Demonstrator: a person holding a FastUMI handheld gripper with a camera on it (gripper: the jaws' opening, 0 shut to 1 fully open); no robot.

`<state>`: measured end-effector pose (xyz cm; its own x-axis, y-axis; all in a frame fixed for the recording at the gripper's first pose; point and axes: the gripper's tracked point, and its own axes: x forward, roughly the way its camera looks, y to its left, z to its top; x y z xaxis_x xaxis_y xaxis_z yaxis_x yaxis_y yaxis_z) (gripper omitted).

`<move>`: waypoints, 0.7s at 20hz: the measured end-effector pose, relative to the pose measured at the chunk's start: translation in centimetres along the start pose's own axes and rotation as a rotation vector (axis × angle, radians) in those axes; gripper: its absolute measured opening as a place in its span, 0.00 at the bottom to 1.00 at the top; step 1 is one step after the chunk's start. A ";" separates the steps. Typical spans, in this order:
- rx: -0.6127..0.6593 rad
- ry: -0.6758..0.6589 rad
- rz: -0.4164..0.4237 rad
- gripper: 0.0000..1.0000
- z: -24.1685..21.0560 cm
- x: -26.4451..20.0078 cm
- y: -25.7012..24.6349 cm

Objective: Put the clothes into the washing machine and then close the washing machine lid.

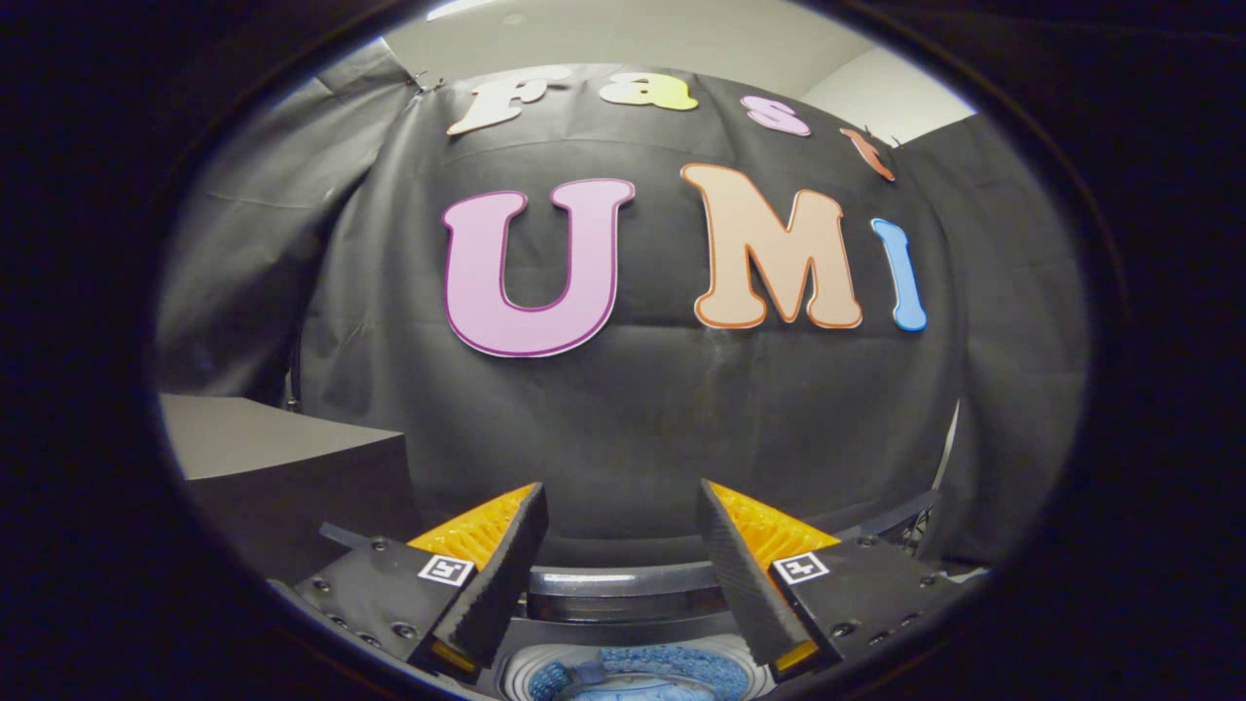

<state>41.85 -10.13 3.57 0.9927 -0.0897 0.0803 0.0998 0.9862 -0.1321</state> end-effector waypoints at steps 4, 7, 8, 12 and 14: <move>0.000 -0.002 0.000 0.96 0.0 0.1 -0.2; 0.004 -0.010 -0.002 0.96 -0.2 0.1 -0.3; 0.003 -0.011 -0.003 0.96 -0.1 -0.1 -0.3; 0.002 -0.008 -0.009 0.96 -0.5 -0.3 -0.4; -0.002 0.020 -0.013 0.96 -1.4 -0.2 -0.6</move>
<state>41.65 -10.93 2.26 0.9925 -0.1058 0.0619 0.1133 0.9846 -0.1332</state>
